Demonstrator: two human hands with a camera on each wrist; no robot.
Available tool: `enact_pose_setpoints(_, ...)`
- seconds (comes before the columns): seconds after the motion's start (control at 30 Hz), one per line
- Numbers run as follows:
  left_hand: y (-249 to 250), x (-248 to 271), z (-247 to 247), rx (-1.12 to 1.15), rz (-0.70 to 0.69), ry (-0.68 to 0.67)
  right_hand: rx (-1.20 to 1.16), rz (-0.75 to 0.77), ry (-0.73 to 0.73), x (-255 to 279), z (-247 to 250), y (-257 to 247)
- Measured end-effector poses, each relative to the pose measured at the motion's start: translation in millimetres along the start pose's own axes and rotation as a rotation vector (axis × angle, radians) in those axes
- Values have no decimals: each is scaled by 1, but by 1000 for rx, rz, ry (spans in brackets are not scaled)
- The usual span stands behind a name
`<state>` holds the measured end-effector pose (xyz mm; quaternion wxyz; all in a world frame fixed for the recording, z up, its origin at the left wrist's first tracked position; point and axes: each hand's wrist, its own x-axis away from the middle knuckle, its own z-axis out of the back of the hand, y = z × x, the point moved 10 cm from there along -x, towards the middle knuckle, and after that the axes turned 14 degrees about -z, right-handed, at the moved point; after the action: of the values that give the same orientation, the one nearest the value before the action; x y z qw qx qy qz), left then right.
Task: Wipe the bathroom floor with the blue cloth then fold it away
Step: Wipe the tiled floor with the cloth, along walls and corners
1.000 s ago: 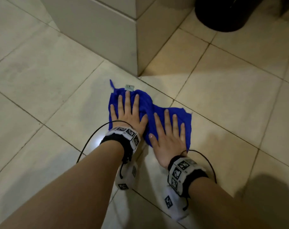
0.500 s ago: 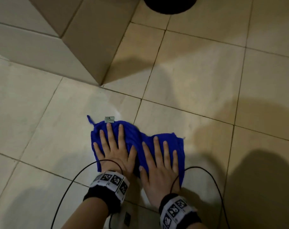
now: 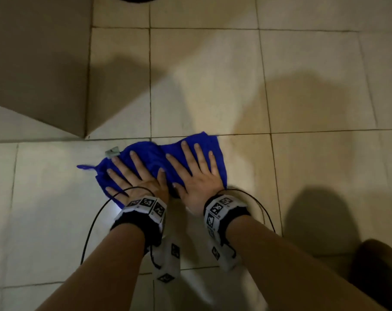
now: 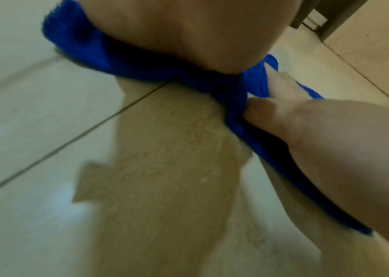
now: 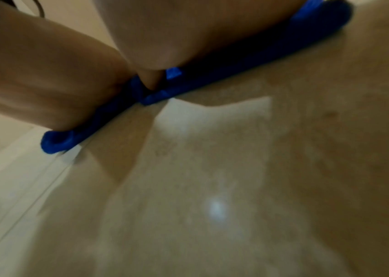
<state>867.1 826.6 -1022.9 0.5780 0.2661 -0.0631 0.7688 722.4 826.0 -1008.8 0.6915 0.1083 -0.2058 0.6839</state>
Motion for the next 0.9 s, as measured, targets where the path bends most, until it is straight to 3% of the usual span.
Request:
enact_pose_setpoints(0.23, -2, 4, 3, 33, 19, 21, -76, -119, -49, 3, -7, -8)
enact_pose_setpoints(0.57, -1, 6, 7, 35, -70, 261, 5, 108, -18, -35, 11, 8)
enact_pose_setpoints(0.73, 6, 10, 3, -30, -16, 189, -59, 79, -83, -27, 14, 42)
enact_pose_setpoints(0.8, 38, 20, -5, -79, -77, 171, -72, 43, -77, -25, 17, 75)
enact_pose_setpoints(0.9, 111, 43, -39, -131, -193, 27, -52, -58, -100, -17, 23, 159)
